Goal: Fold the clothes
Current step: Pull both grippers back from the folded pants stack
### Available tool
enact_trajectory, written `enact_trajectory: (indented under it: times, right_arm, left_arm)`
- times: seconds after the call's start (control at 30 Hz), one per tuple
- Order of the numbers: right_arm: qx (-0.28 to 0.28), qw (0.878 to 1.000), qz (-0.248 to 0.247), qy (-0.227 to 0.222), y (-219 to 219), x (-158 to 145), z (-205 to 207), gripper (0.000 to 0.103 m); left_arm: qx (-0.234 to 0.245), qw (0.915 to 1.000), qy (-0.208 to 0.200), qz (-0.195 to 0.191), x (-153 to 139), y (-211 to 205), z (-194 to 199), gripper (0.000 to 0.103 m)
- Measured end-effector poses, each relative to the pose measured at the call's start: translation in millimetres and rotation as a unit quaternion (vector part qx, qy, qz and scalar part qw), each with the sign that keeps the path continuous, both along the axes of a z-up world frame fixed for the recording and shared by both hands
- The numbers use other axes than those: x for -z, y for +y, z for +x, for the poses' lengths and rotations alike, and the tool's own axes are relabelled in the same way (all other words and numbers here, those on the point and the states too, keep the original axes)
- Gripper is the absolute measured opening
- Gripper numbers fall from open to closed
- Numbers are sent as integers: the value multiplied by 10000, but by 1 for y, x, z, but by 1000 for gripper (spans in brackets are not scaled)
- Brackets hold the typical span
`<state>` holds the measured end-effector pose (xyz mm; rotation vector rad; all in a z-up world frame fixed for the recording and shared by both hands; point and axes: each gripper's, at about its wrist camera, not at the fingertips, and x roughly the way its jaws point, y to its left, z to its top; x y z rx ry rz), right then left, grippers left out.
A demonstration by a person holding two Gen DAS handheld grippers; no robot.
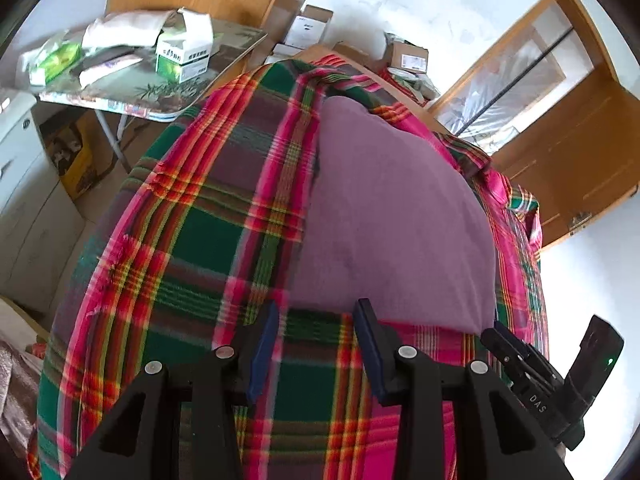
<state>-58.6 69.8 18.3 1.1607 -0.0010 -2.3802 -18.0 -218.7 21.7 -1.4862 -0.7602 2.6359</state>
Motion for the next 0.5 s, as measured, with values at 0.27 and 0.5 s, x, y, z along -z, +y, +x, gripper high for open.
enact_trajectory:
  times: [0.27, 0.5]
  right_arm:
    - [-185, 9996, 229, -10, -24, 5, 22, 42]
    - [-32, 9990, 440, 8, -33, 11, 24, 42]
  left_arm:
    - [201, 9991, 27, -380, 5, 33, 9, 39]
    - [267, 9961, 123, -829, 9, 54, 11, 39]
